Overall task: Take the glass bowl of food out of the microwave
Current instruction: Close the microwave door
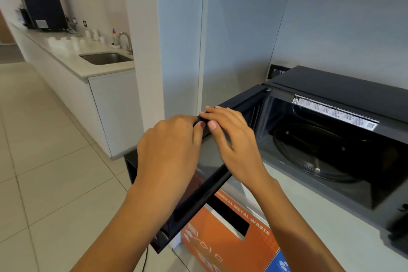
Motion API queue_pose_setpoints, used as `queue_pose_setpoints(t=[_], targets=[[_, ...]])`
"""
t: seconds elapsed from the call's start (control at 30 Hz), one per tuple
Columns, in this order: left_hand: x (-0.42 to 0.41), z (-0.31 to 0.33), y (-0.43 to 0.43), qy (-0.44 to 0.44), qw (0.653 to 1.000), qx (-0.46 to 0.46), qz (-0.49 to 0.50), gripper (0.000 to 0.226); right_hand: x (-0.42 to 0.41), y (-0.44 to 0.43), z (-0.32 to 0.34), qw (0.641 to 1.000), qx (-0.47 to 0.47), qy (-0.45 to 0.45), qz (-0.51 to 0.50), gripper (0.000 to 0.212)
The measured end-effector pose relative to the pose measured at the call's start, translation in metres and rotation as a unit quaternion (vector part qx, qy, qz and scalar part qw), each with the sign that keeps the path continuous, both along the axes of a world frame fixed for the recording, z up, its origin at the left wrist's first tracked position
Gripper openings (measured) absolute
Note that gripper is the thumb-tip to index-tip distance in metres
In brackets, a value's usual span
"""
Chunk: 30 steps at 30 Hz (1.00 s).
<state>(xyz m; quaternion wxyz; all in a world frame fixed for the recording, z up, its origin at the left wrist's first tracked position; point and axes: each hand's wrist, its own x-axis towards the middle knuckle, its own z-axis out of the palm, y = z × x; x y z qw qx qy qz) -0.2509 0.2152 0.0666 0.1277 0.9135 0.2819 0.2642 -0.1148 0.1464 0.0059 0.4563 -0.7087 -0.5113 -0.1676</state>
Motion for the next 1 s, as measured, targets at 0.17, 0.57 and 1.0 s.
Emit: queue_pose_setpoints(t=[0.17,0.57,1.0], targets=[[0.004,0.009,0.002,-0.020,0.996,-0.073,-0.051,0.020,0.002,-0.023,0.012,1.000,0.021,0.009,-0.014,0.026],[0.057,-0.004,-0.026,-0.042,0.931,-0.211,-0.295,0.016,0.009,-0.127,0.043,0.974,-0.089,0.210,-0.005,0.034],[0.123,-0.036,-0.093,-0.058,0.888,-0.157,-0.428,0.043,-0.008,-0.217,0.081,0.930,-0.220,0.251,-0.155,0.043]])
